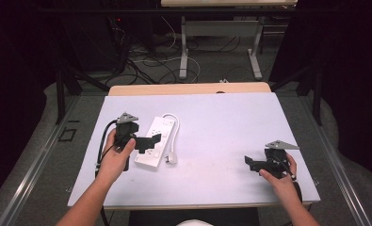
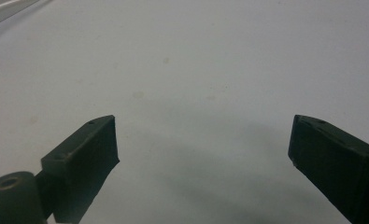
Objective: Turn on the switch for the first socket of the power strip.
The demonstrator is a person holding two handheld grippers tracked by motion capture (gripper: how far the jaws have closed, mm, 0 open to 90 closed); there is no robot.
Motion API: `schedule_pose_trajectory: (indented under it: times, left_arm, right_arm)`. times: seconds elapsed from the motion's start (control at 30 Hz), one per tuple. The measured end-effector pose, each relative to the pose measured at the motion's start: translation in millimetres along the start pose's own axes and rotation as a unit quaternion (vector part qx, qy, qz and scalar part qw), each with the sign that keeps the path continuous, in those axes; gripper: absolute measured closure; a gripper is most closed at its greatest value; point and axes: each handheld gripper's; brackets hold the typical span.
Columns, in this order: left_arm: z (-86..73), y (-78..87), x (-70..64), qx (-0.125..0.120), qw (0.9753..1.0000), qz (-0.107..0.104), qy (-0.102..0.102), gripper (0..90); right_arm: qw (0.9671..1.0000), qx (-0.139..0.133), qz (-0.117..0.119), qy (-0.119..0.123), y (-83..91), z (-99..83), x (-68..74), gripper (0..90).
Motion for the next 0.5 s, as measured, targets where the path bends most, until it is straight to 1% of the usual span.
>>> schedule_pose_trajectory:
  times: [0.03,0.07,0.1,0.13,0.2,0.23,0.33,0.37,0.43,0.5]
  left_arm:
    - [-0.8,2.6,1.2,0.006,1.0,-0.002,0.004,0.4]
    - [-3.0,4.4,2.9,-0.008,1.0,0.001,0.006,0.5]
    - [-3.5,8.5,4.9,0.001,1.0,0.0,0.006,0.5]
    - [-4.4,10.4,6.4,-0.004,1.0,0.002,0.003,0.5]
    - [-8.0,16.7,9.7,-0.009,0.9999,0.004,0.007,0.4]
    - [-9.4,19.7,12.1,-0.012,0.9999,0.006,0.004,0.5]
    - [-14.6,27.9,18.5,-0.022,0.9996,0.006,0.018,0.4]
    - [-15.7,30.1,20.5,-0.024,0.9995,0.007,0.018,0.5]
    - [-19.5,35.6,25.4,-0.03,0.9992,0.007,0.026,0.5]
    - [-22.9,40.5,30.1,-0.03,0.9991,0.009,0.029,0.5]
  right_arm:
    - [1.0,0.001,0.0,-0.002,0.1,0.0,0.3,7.7]
    - [1.0,0.0,0.0,-0.002,0.0,-0.1,0.2,7.7]
    - [1.0,0.001,0.0,-0.002,-0.1,-0.2,0.1,7.7]
    - [1.0,0.0,0.0,0.0,-0.2,-0.2,-0.3,7.7]
    - [1.0,0.001,0.0,-0.002,0.0,0.0,0.2,7.7]
    - [1.0,0.0,-0.001,-0.002,0.1,0.0,0.2,7.7]
    - [1.0,0.0,-0.001,-0.002,0.1,-0.3,-0.3,7.6]
    - [1.0,0.0,-0.001,-0.002,0.2,-0.3,-0.4,7.7]
    - [1.0,0.0,-0.001,-0.003,0.1,-0.3,-0.4,7.7]
    - [1.0,0.0,-0.001,-0.003,-0.1,-0.2,-0.3,7.7]
Point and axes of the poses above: each handheld gripper's, and its own axes: y roughly backward along the jaws, z roughly out of its top, x roughly to its left, and after that the axes turned 15 degrees about y, right-handed
